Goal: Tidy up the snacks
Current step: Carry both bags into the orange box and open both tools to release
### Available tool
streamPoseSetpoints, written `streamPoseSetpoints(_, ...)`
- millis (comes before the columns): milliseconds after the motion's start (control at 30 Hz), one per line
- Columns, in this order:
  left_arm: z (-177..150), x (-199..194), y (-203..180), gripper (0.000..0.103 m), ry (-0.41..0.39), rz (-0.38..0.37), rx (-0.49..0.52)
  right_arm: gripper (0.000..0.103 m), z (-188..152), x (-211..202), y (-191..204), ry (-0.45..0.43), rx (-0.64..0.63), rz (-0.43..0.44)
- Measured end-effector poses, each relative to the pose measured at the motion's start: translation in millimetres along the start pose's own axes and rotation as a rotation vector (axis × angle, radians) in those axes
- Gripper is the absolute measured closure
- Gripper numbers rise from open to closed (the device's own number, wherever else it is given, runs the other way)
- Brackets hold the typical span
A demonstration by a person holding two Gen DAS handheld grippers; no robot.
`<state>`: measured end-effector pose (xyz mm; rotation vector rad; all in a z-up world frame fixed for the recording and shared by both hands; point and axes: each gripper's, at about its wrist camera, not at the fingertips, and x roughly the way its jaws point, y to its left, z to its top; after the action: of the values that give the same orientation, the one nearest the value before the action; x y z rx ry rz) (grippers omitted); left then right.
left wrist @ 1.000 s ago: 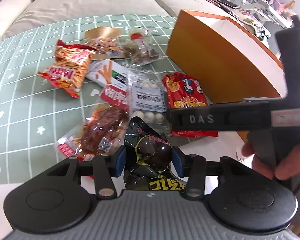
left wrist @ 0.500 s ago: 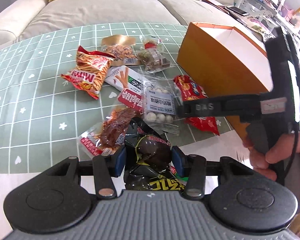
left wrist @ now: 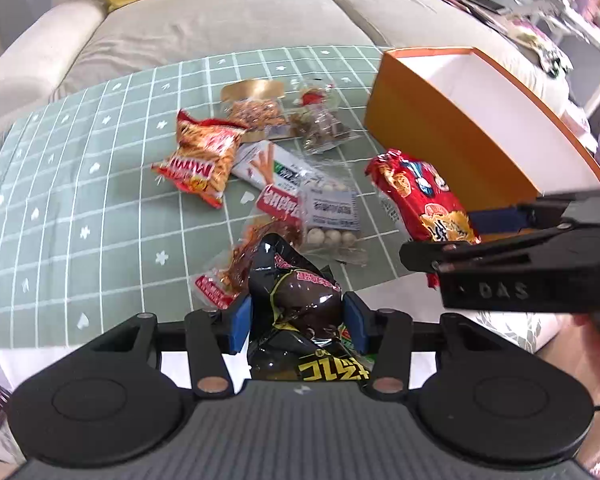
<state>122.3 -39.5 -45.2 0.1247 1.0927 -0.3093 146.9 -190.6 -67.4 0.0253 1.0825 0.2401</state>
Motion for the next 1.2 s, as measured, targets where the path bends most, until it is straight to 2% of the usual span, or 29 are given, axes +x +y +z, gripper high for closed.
streamPoseSetpoints(200,29,-6,-23,0.049,0.086,-0.034,0.086,0.040,19,-36,-8,0.033,-0.139,0.056)
streamPoseSetpoints(300,45,-9,-40,0.049,0.114,-0.026,0.151,0.040,28,-52,-15,0.046,-0.202,0.061)
streamPoseSetpoints(500,80,-11,-74,0.049,0.140,-0.006,0.275,0.040,44,-83,-42,0.046,-0.276,0.006)
streamPoseSetpoints(700,119,-6,-117,0.049,0.121,-0.007,0.395,0.040,56,-104,-85,0.061,-0.315,-0.090)
streamPoseSetpoints(933,161,27,-165,0.049,0.143,-0.060,0.471,0.040,59,-92,-135,0.147,-0.319,-0.162)
streamPoseSetpoints(1200,174,86,-204,0.049,0.228,-0.084,0.509,0.040,48,-41,-175,0.274,-0.305,-0.162)
